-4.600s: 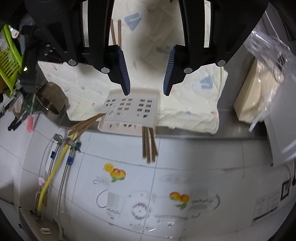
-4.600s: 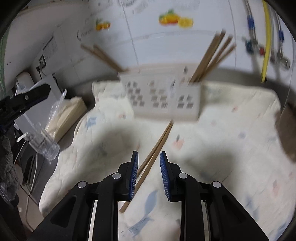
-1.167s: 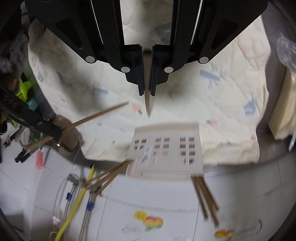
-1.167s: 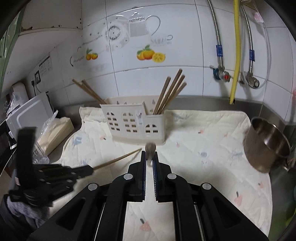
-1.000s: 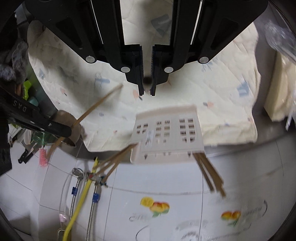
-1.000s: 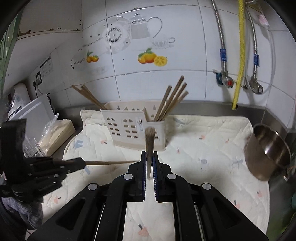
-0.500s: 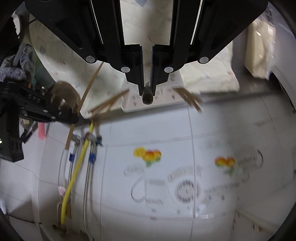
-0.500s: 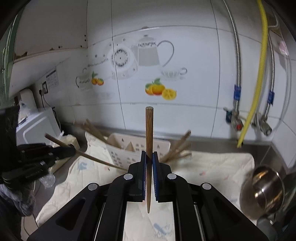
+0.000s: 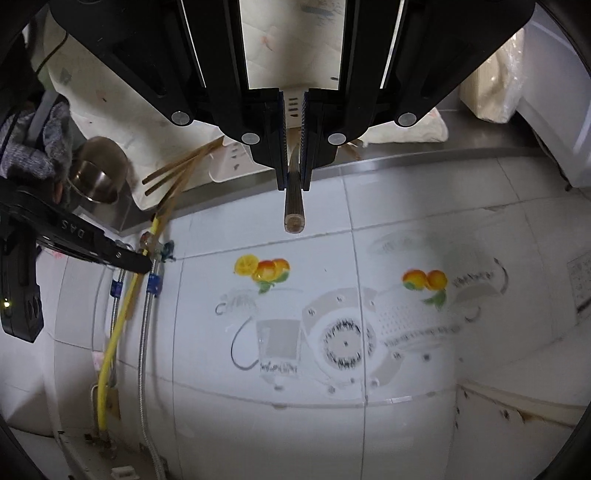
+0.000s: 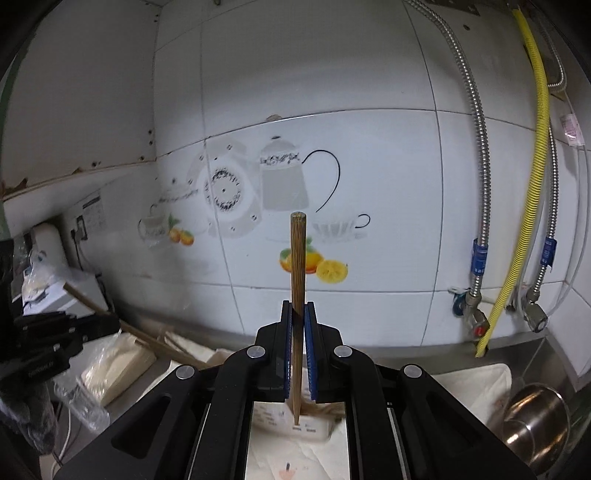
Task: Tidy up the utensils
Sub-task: 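Lift the left tool's chopstick over the holder while the right tool carries its own, then open the left tool over the holder while the right tool releases its chopstick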
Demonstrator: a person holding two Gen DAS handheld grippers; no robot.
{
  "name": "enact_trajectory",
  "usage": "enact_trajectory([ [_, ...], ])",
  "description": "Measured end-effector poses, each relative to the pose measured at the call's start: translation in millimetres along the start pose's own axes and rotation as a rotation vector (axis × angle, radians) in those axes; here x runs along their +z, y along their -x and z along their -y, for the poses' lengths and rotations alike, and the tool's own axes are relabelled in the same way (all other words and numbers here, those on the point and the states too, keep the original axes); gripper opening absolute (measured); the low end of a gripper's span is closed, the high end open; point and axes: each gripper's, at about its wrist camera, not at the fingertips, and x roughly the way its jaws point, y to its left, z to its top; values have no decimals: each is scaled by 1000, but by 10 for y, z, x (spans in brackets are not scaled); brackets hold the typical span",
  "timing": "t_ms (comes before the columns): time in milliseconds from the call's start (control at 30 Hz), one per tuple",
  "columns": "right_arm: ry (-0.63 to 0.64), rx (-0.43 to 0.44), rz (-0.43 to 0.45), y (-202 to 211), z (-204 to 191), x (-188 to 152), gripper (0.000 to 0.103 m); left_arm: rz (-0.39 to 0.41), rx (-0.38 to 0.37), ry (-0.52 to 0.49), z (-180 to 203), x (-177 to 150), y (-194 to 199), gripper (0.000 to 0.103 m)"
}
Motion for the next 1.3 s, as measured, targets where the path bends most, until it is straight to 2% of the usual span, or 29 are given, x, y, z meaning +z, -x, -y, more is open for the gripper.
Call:
enact_trajectory([
  [233,-5,-24,18,-248,31,-23,7,-78,-4,10,-73,-78,-336,5],
  [467,-14,-28,-31,-565,49,-169,7,-135,-18,30,-119,-197,-574,5],
  [767,-17,-28,-102,-754,66,-346,7,-155,-30,38,-137,-260,-658,6],
  [1033,-13,-29,-87,-625,82,-299,11,-132,-33,55,-146,-234,-561,9],
  [1067,-10,-31,-83,-590,79,-286,12,-128,-34,56,-142,-233,-539,11],
  [1200,3,-39,-72,-461,64,-262,22,-103,-29,65,-142,-236,-399,30],
  [1300,13,-49,-68,-334,46,-265,29,-84,-25,75,-135,-257,-273,37],
])
